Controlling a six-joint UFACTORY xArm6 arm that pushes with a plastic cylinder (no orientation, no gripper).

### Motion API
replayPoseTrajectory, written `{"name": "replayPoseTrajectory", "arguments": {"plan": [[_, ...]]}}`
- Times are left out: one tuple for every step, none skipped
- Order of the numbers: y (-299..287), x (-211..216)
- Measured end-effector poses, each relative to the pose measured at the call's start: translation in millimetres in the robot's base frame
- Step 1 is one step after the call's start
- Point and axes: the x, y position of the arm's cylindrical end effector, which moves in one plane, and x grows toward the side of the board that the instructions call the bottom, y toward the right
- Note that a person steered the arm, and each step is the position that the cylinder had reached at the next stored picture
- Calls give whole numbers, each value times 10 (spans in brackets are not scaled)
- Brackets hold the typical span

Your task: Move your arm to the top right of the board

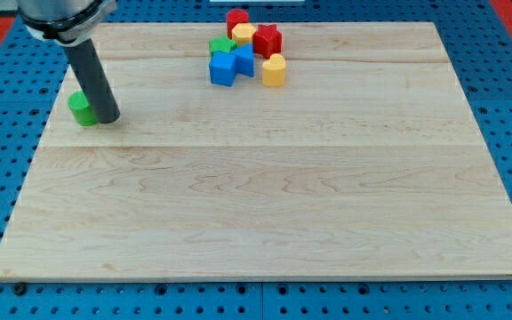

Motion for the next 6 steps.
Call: {"name": "replayPoseTrajectory", "arguments": {"plan": [[1,0],[-91,-3],[-91,7],[515,24],[1765,23],[2730,3]]}}
